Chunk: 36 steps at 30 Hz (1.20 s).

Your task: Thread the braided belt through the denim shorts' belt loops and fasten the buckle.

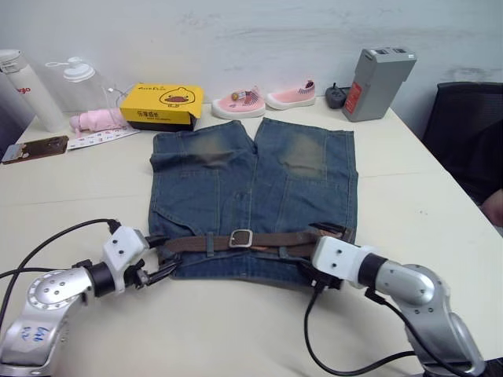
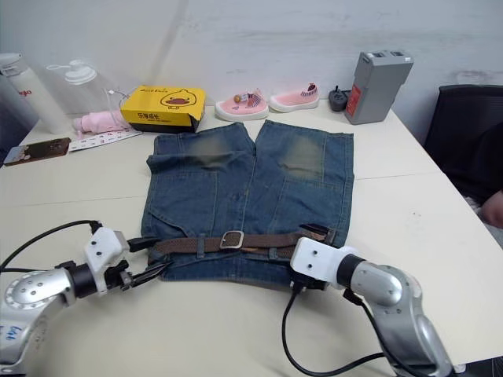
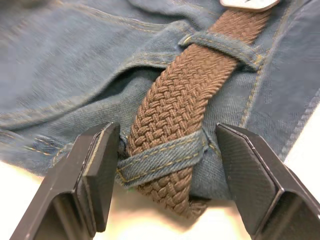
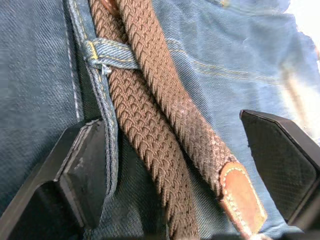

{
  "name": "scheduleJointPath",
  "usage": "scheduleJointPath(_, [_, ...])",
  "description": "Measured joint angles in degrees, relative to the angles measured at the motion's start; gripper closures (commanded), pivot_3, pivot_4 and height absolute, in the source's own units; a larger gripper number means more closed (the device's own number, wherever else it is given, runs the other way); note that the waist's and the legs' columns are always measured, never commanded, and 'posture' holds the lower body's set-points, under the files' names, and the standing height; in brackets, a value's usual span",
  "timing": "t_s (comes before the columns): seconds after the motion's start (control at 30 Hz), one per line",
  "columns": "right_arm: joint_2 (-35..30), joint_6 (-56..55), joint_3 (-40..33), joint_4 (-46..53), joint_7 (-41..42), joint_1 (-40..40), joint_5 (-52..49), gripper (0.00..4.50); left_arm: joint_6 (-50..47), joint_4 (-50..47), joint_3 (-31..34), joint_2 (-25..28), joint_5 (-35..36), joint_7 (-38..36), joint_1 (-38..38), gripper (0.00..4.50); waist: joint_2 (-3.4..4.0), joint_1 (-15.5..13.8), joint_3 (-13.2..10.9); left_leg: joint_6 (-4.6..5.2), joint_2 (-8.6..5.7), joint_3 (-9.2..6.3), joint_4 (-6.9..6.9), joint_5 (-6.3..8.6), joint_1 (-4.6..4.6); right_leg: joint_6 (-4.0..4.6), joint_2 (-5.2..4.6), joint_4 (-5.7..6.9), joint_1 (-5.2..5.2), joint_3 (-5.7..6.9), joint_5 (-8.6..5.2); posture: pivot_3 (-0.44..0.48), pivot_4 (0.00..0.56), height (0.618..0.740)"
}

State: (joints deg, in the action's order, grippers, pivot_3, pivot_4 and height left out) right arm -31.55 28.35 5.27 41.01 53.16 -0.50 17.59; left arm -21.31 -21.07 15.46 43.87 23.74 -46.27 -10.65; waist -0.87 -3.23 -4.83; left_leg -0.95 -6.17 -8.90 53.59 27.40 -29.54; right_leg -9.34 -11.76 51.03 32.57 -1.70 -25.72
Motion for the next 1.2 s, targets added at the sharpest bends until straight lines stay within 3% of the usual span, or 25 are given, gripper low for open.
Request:
scheduleJointPath(0.23, [-4.44,8.03,-7.87,0.5,5.9,3.46,-15.93,0.1,-10.67,-0.67,6.31,6.78,12.05,-8.75,0.51,1.16,0.1,0.16,-0.61,0.03,0.0,-0.02,-0.02,-0.04,-0.4,0.08,-0.42,-0.17,0.0,0.09,0.12,0.0,0.15,0.624])
scheduleJointPath(0.4, [-6.06,14.85,-13.05,0.49,7.79,6.16,-26.32,0.1,-15.3,-0.94,8.62,7.24,17.62,-10.78,1.01,1.16,0.06,0.12,-0.7,0.01,0.02,-0.12,-0.12,-0.08,-0.51,0.11,-0.51,-0.38,0.02,0.19,0.16,0.0,0.15,0.624])
scheduleJointPath(0.53, [-7.05,18.1,-17.32,0.44,7.87,8.73,-31.73,0.1,-17.84,-1.54,11.81,7.24,21.67,-10.45,1.83,1.16,0.08,0.04,-0.75,0.05,-0.01,-0.14,-0.15,-0.13,-0.56,0.14,-0.54,-0.56,0.0,0.23,0.26,0.0,0.15,0.624])
scheduleJointPath(0.7, [-7.09,21.65,-22.12,-4.94,1.38,15.1,-35.5,0.1,-20.96,-3.59,20.46,7.16,26.68,-5.31,4.07,1.16,0.03,-0.01,-0.75,0.06,-0.02,-0.1,-0.32,-0.31,-0.55,0.15,-0.58,-0.87,-0.02,0.21,0.46,0.0,0.15,0.624])
scheduleJointPath(1.2, [-9.81,19.64,-20.16,-7.84,-5.26,15.22,-37.84,0.1,-21.52,-6.5,17.52,5.81,27.72,0.99,8.19,1.16,0.15,0.01,-0.83,0.04,-0.08,-0.04,-0.37,-0.57,-0.54,-0.27,-0.6,-1.2,0.02,0.13,0.86,0.0,0.15,0.624])
